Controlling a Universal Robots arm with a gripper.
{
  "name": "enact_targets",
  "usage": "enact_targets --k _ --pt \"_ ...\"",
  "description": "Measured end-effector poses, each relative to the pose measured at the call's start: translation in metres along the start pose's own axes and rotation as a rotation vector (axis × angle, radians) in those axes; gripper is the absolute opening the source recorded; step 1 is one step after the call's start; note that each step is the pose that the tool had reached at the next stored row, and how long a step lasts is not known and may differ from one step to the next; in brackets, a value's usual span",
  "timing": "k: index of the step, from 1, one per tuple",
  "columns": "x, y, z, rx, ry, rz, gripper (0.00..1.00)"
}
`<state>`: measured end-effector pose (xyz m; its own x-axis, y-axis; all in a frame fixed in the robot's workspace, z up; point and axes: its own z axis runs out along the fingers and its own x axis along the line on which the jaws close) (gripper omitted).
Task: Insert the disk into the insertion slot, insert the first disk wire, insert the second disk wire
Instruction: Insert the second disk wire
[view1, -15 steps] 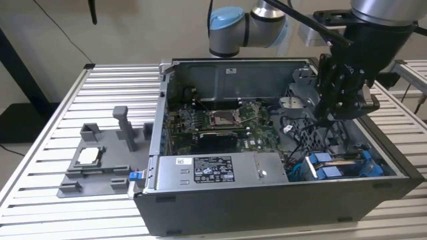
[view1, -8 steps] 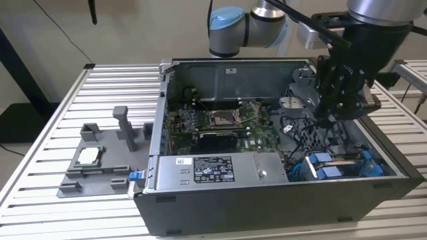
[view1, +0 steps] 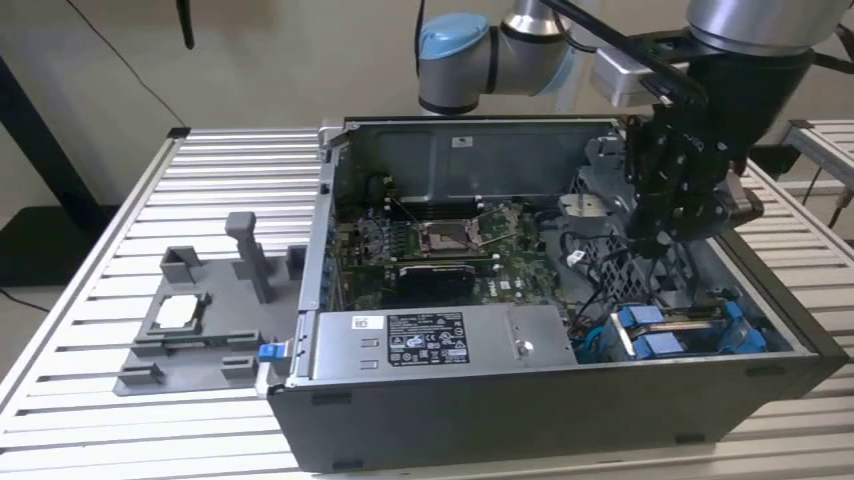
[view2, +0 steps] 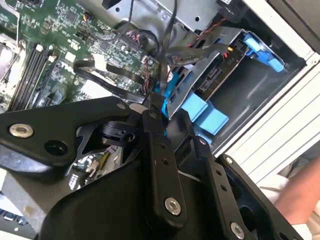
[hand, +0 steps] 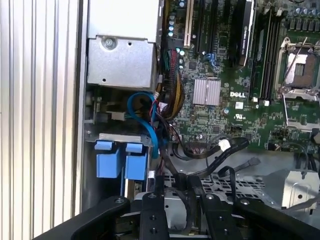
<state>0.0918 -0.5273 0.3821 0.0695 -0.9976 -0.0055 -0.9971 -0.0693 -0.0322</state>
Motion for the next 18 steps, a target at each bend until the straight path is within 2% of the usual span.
enact_targets --k 3,5,6,8,11,16,17,18 --pt "-0.005 0.0018 0.001 -0.0001 0.0077 -0.013 0.33" --pt "-0.0064 0.0053 0.0015 0.0002 0.016 -0.016 0.33" --pt "-0.0066 0.0079 0.0018 0.0007 0.0223 -0.016 0.33" --pt "-0.0071 0.0123 0.0025 0.005 0.0321 -0.016 0.33" --pt "-0.0086 0.018 0.0041 0.0241 0.0403 -0.016 0.33" --pt "-0.0108 0.0235 0.0047 0.0733 0.053 -0.017 0.33" --pt "-0.0111 0.0243 0.0048 0.0815 0.0565 -0.017 0.33" --pt "-0.0113 0.0251 0.0051 0.086 0.0594 -0.017 0.33"
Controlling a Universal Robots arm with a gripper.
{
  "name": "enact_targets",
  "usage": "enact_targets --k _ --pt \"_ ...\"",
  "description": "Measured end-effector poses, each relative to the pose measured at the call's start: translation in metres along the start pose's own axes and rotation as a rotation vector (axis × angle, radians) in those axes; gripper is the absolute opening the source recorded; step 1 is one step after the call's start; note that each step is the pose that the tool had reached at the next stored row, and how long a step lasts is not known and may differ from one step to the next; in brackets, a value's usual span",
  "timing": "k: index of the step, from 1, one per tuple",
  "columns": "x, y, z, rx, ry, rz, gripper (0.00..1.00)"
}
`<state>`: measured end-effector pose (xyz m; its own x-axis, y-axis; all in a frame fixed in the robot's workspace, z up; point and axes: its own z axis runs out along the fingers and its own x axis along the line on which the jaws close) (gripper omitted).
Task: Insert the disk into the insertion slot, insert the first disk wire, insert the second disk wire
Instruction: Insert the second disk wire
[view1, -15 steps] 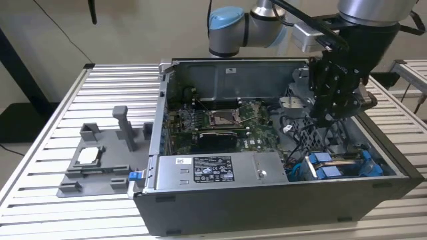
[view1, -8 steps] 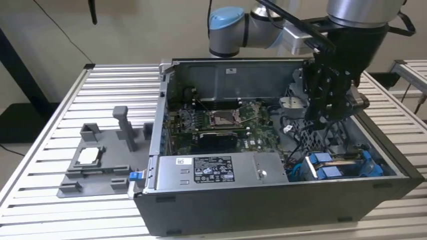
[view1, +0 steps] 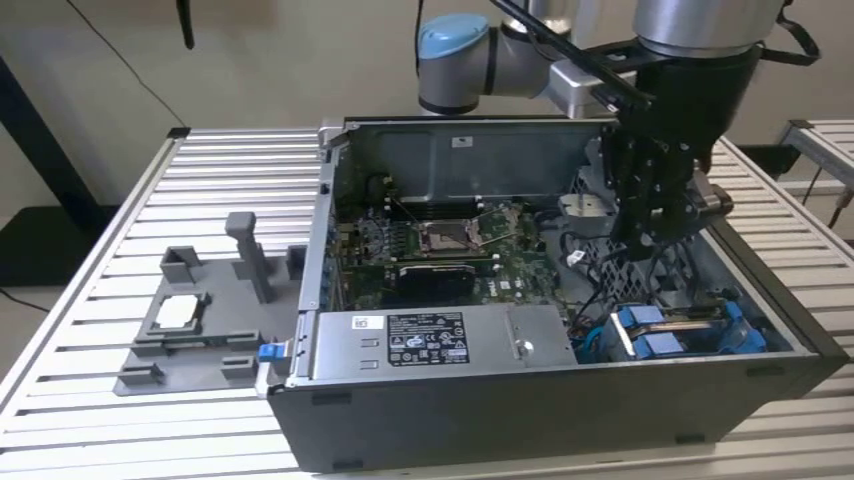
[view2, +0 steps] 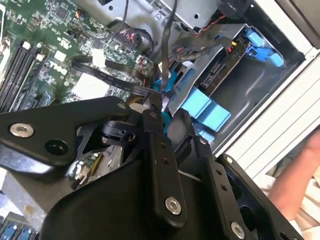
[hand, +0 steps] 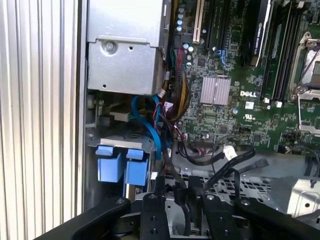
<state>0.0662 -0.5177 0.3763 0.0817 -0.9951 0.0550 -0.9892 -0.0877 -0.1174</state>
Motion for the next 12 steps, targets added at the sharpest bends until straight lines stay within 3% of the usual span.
enact_targets --k 5,9,12 --pt "-0.0022 0.0029 0.0003 0.002 0.0047 0.0 0.33" --pt "-0.0023 0.0032 0.0004 0.0039 0.0078 -0.001 0.24" --pt "-0.0023 0.0034 0.0011 0.0097 0.0121 -0.001 0.24"
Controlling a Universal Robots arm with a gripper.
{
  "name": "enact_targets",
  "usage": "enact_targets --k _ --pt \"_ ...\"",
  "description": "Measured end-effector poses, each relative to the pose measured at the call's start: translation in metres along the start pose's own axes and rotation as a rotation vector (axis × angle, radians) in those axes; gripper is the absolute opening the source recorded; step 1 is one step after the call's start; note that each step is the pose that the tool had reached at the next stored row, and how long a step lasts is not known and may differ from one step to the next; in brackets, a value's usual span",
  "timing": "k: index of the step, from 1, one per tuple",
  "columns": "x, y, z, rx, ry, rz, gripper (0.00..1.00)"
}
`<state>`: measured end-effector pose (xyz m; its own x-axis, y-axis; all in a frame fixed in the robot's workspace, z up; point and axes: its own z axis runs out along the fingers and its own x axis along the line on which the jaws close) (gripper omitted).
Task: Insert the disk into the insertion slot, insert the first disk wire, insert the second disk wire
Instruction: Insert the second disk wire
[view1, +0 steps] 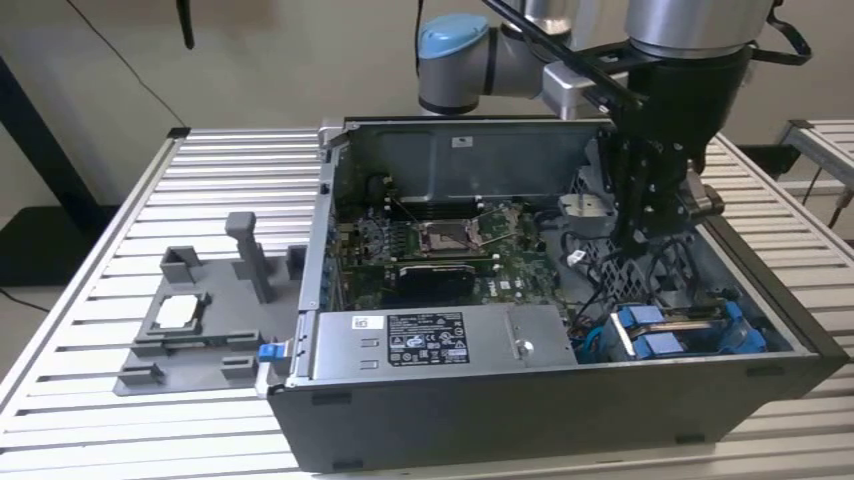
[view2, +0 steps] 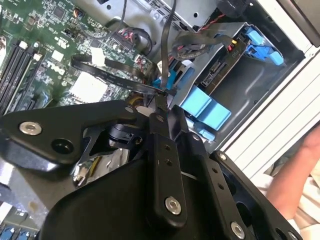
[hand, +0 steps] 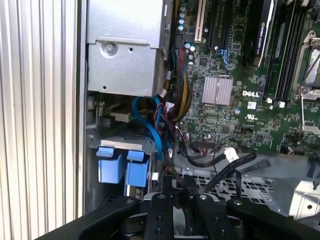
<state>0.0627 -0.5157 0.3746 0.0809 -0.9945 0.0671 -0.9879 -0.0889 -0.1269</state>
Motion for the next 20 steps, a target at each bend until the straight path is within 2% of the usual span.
enact_targets --k 3,6,9,10,14,15,16,20 --pt "-0.0002 0.0002 0.0019 0.0078 0.0076 -0.001 0.24" --pt "-0.0002 0.0002 0.0026 0.0163 0.0099 0.0 0.24" --pt "-0.0002 0.0003 0.0027 0.0172 0.0097 0.0 0.21" --pt "-0.0002 0.0004 0.0028 0.0172 0.0096 0.0 0.16" --pt "0.0 0.0004 0.0031 0.0172 0.0096 0.0 0.16" --pt "0.0003 0.0003 0.0032 0.0161 0.0097 0.0 0.16" --pt "0.0013 -0.0003 0.0034 0.0119 0.0093 0.0 0.16" --pt "0.008 -0.0059 0.0051 -0.0174 0.0064 -0.002 0.16"
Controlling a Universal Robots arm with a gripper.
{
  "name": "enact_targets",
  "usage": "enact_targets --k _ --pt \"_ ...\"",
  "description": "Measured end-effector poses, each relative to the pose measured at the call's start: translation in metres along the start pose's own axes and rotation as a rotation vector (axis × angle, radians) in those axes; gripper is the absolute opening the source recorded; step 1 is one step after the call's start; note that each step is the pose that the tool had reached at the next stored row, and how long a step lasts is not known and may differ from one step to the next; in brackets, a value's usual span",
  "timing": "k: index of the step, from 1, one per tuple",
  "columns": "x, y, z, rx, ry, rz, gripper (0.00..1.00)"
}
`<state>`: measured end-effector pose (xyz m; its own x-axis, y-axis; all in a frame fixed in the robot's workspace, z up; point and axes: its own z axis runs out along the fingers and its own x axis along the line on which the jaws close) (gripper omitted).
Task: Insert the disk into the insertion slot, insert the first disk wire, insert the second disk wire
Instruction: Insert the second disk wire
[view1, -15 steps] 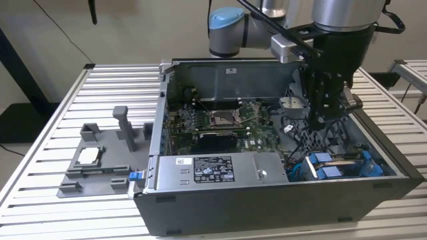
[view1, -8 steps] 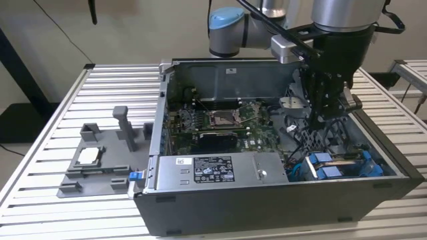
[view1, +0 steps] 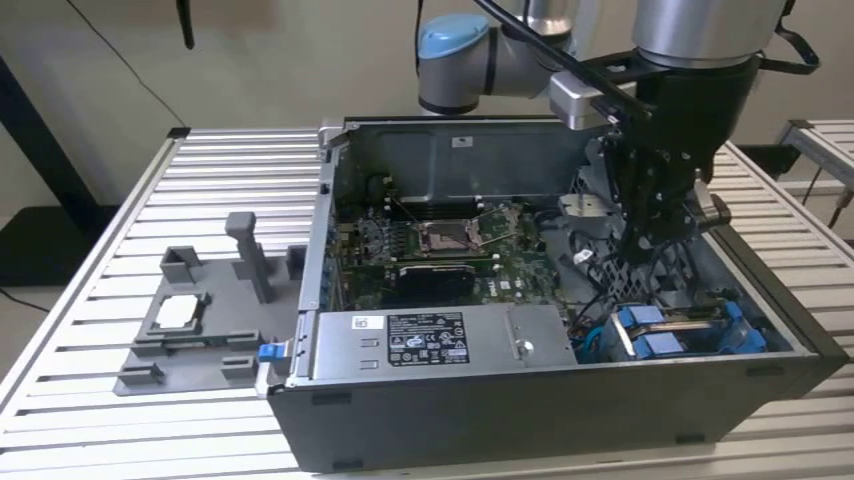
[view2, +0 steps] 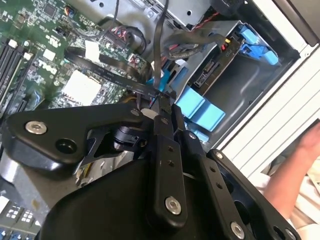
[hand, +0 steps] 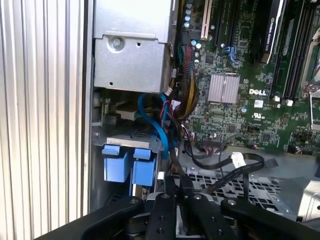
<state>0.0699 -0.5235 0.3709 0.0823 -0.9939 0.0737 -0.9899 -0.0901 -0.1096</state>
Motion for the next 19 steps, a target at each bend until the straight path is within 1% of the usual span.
enact_targets --k 2,4,5,8,11,13,16,17,19 --pt "0.0035 -0.0034 0.0009 -0.0115 -0.0018 -0.001 0.16" --pt "0.0073 -0.007 0.0019 -0.0196 -0.004 -0.001 0.16" --pt "0.0092 -0.0088 0.0024 -0.0225 -0.0056 -0.001 0.16" --pt "0.0147 -0.0131 0.0042 -0.0275 -0.0127 -0.001 0.16" --pt "0.0195 -0.0171 0.0063 -0.0292 -0.0216 0.0 0.16" --pt "0.0226 -0.0201 0.0079 -0.0298 -0.0289 0.001 0.16" --pt "0.0272 -0.0248 0.01 -0.0295 -0.043 0.002 0.16" --pt "0.0286 -0.0264 0.0108 -0.0292 -0.0495 0.003 0.16" --pt "0.0314 -0.029 0.0124 -0.0281 -0.0642 0.004 0.16"
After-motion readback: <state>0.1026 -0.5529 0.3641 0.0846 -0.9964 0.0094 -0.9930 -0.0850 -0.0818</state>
